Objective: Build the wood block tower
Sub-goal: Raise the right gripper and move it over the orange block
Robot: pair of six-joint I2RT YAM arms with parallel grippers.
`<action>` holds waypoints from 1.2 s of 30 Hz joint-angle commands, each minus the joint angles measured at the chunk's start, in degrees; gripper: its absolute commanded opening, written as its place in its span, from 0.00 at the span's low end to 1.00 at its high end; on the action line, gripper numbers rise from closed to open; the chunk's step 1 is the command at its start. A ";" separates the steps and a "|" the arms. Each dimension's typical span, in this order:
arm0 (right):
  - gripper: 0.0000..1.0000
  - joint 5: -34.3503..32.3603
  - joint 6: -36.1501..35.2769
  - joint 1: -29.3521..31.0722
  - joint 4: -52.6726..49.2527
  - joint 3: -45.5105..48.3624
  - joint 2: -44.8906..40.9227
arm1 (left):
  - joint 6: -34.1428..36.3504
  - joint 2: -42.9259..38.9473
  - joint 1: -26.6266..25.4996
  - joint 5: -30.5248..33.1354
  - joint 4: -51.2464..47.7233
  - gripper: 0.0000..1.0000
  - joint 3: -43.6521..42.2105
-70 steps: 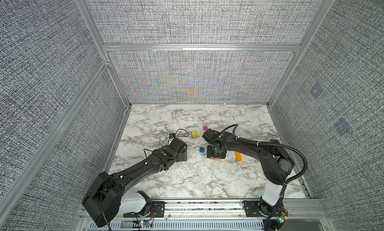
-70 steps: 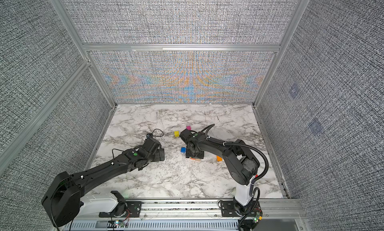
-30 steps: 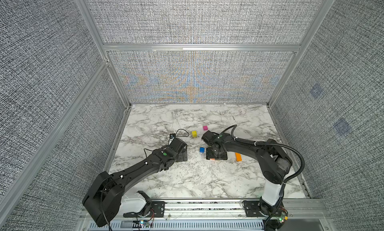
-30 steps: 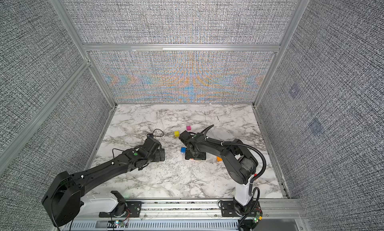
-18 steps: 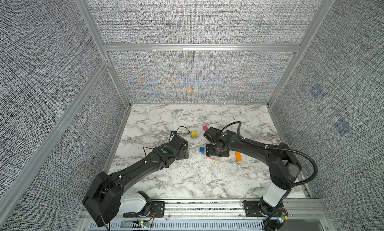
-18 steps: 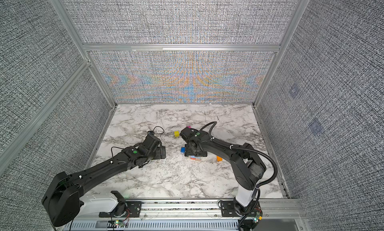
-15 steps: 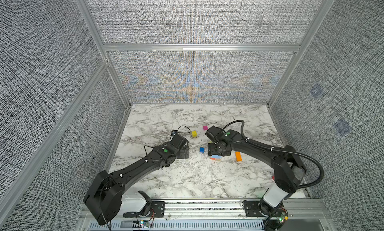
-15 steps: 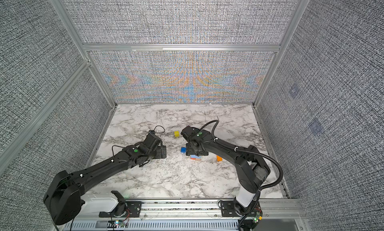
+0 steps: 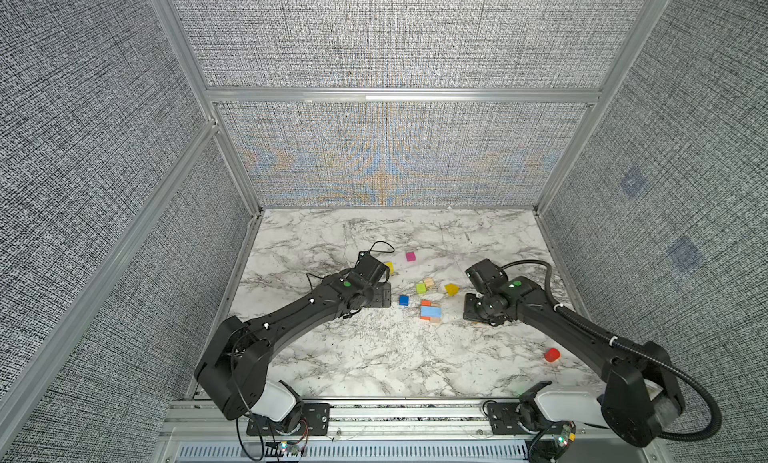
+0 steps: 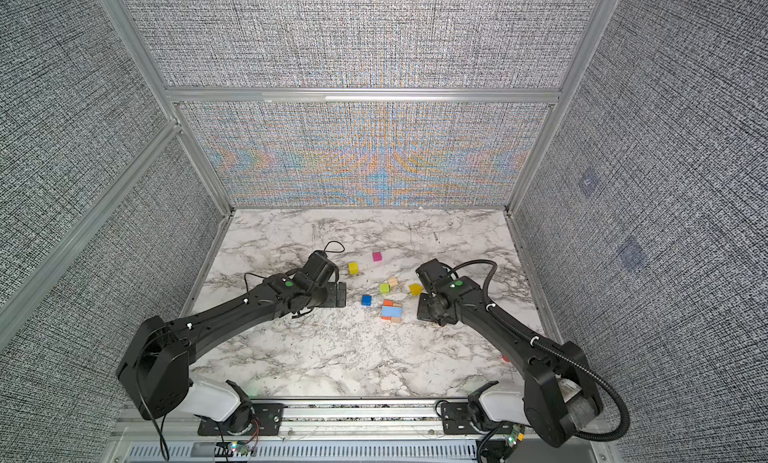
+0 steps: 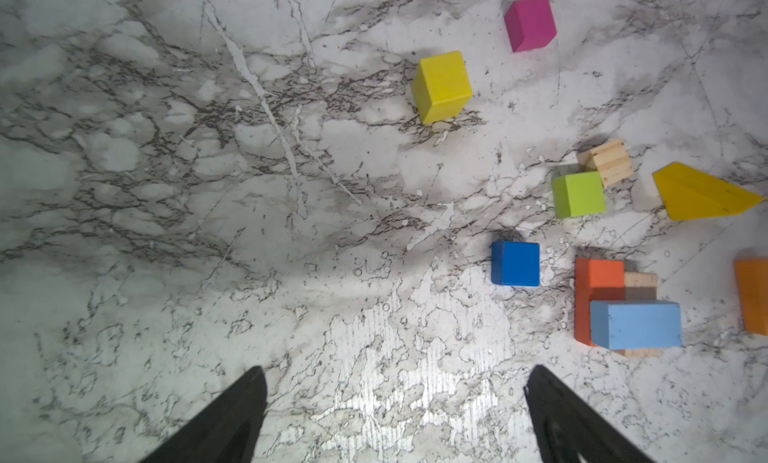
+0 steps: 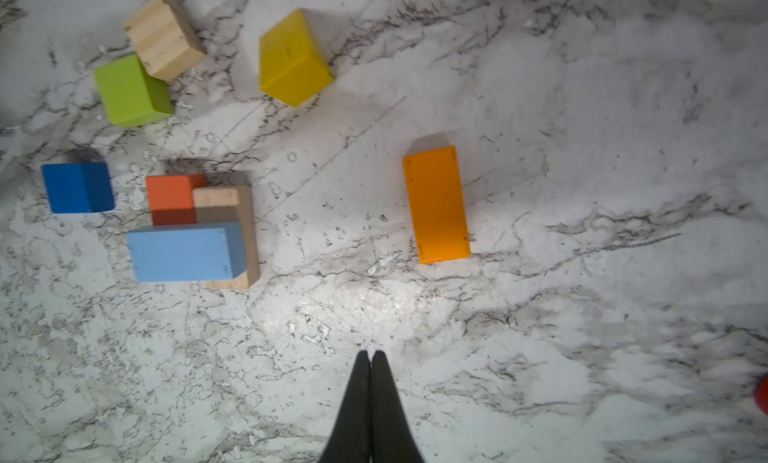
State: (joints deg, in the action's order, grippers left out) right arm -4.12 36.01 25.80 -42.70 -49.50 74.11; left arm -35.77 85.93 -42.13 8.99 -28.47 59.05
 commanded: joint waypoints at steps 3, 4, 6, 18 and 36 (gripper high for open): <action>0.00 5.80 -2.07 -4.04 5.09 4.58 -0.72 | 0.70 2.61 -0.69 -0.91 -1.30 0.98 3.02; 0.00 6.43 -2.10 -4.64 5.84 5.30 -0.57 | 0.74 3.17 -0.85 -0.96 -1.39 0.98 3.57; 0.00 7.39 -2.26 -5.85 7.19 6.43 -0.02 | 0.73 4.02 -1.04 -1.06 -1.59 0.98 4.60; 0.00 10.41 -3.35 -8.22 12.16 7.66 5.63 | 0.96 6.51 -1.99 -1.06 -2.25 0.98 7.04; 0.00 1.94 -5.71 -8.54 7.64 4.50 9.90 | 1.23 7.15 -2.01 -1.44 -2.00 0.98 7.22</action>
State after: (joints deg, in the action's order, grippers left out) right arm 1.06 31.22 17.39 -32.97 -44.47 83.70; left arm -34.89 92.99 -44.12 7.53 -30.13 66.08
